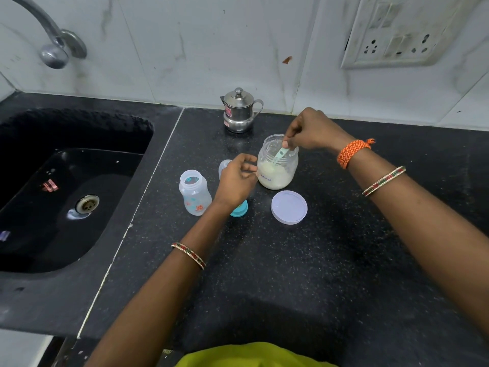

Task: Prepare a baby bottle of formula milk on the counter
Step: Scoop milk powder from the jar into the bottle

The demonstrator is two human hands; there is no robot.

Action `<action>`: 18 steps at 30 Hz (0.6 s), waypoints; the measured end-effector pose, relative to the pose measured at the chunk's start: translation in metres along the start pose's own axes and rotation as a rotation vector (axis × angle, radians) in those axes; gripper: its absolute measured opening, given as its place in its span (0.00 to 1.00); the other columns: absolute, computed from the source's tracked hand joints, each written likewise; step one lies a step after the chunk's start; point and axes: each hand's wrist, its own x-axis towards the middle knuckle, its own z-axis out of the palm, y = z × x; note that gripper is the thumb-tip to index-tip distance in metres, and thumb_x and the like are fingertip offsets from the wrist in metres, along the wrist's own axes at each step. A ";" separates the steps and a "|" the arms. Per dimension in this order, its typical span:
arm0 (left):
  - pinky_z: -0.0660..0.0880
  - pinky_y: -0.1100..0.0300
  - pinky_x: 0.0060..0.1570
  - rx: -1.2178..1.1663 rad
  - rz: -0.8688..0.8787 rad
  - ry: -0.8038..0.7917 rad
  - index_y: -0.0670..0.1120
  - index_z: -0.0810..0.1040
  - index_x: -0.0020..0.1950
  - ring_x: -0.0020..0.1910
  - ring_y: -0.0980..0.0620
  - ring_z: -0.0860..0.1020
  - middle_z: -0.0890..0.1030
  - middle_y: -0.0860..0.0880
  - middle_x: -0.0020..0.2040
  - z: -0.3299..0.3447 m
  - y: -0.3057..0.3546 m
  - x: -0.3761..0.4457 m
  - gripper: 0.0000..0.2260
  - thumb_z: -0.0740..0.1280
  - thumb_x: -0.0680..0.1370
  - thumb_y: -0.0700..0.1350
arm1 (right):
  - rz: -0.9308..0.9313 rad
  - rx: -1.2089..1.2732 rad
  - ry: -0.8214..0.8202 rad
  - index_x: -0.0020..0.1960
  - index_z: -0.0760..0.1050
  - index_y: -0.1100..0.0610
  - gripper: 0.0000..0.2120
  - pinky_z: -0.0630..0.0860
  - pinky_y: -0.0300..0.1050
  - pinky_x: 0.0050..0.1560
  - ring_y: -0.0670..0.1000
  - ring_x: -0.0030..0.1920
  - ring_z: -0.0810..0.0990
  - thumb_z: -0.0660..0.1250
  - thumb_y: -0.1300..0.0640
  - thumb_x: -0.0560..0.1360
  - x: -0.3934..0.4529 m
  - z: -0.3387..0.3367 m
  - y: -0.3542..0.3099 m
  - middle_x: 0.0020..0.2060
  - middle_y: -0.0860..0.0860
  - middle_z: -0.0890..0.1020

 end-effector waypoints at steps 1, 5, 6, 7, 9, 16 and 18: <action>0.74 0.70 0.41 0.000 -0.001 -0.002 0.43 0.73 0.61 0.43 0.55 0.77 0.78 0.47 0.50 0.000 0.000 0.000 0.14 0.64 0.76 0.34 | 0.004 0.012 -0.008 0.47 0.83 0.63 0.06 0.68 0.32 0.34 0.41 0.37 0.77 0.72 0.62 0.71 0.000 0.000 0.000 0.39 0.53 0.83; 0.74 0.74 0.36 0.000 0.003 0.003 0.43 0.72 0.61 0.41 0.58 0.77 0.78 0.47 0.49 0.000 0.000 -0.002 0.14 0.64 0.76 0.34 | 0.015 0.036 0.000 0.48 0.83 0.62 0.06 0.68 0.32 0.35 0.43 0.38 0.78 0.72 0.62 0.71 -0.002 -0.001 0.001 0.39 0.52 0.82; 0.73 0.75 0.36 -0.001 0.006 0.004 0.43 0.72 0.61 0.41 0.58 0.77 0.78 0.47 0.49 0.000 0.000 -0.002 0.14 0.64 0.76 0.33 | 0.015 0.034 -0.003 0.48 0.83 0.62 0.07 0.69 0.33 0.37 0.43 0.38 0.77 0.72 0.62 0.71 -0.002 -0.001 0.002 0.39 0.52 0.82; 0.73 0.75 0.36 -0.001 0.009 0.005 0.42 0.72 0.61 0.41 0.58 0.77 0.78 0.47 0.50 0.000 0.000 -0.002 0.14 0.64 0.76 0.33 | 0.013 0.030 -0.005 0.48 0.83 0.63 0.07 0.69 0.35 0.38 0.43 0.38 0.77 0.72 0.62 0.71 -0.002 -0.001 0.002 0.39 0.52 0.82; 0.74 0.75 0.36 -0.002 0.012 0.006 0.42 0.73 0.61 0.41 0.57 0.77 0.78 0.47 0.50 0.000 -0.001 -0.002 0.14 0.64 0.76 0.33 | 0.015 0.031 -0.004 0.48 0.83 0.63 0.07 0.69 0.35 0.40 0.43 0.38 0.78 0.72 0.61 0.71 -0.003 -0.001 0.003 0.39 0.52 0.82; 0.73 0.75 0.34 -0.001 0.022 0.008 0.42 0.72 0.62 0.41 0.58 0.77 0.78 0.51 0.47 0.000 -0.001 -0.004 0.15 0.64 0.76 0.33 | 0.025 0.039 -0.056 0.45 0.83 0.61 0.05 0.69 0.34 0.37 0.42 0.38 0.78 0.73 0.61 0.71 -0.005 -0.003 0.002 0.38 0.52 0.83; 0.73 0.75 0.34 0.003 0.020 0.007 0.43 0.72 0.62 0.41 0.59 0.77 0.77 0.52 0.46 0.000 -0.001 -0.004 0.15 0.64 0.76 0.34 | 0.019 0.048 -0.015 0.45 0.83 0.61 0.05 0.69 0.33 0.36 0.41 0.37 0.78 0.73 0.62 0.70 -0.004 -0.003 0.001 0.37 0.51 0.82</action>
